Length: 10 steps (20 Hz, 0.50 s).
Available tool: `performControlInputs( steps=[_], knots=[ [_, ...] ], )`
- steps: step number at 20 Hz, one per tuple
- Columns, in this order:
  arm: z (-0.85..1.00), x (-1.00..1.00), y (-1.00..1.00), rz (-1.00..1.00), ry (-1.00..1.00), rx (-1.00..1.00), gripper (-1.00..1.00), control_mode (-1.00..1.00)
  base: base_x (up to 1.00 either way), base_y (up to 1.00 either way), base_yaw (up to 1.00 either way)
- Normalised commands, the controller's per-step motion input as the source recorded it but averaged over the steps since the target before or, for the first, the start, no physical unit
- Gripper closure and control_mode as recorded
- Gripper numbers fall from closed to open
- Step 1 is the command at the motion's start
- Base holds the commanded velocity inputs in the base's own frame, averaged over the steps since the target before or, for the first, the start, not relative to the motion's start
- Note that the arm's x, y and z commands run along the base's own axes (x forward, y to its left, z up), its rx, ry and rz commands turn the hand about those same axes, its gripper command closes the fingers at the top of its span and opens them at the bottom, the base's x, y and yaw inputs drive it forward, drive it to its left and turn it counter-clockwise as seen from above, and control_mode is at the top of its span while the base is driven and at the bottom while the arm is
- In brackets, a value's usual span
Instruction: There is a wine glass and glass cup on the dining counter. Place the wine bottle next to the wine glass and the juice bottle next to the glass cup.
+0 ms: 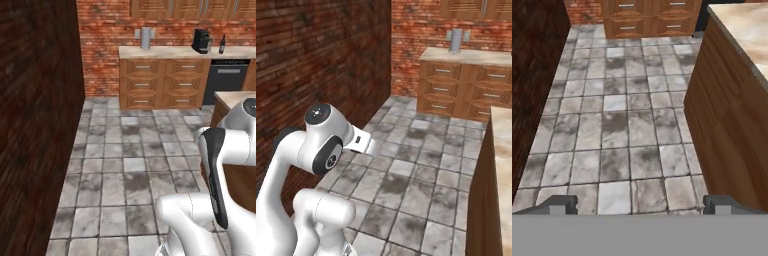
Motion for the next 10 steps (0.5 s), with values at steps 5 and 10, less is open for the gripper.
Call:
performControlInputs(
  steps=[5, 10],
  knots=[
    [0.00, 0.00, 0.00, 0.00, 0.00, 0.00, -1.00, 1.00, 0.79, 0.00, -0.18],
    [0.00, 0.00, 0.00, 0.00, 0.00, 0.00, -1.00, 1.00, 0.74, 0.00, -0.23]
  ],
)
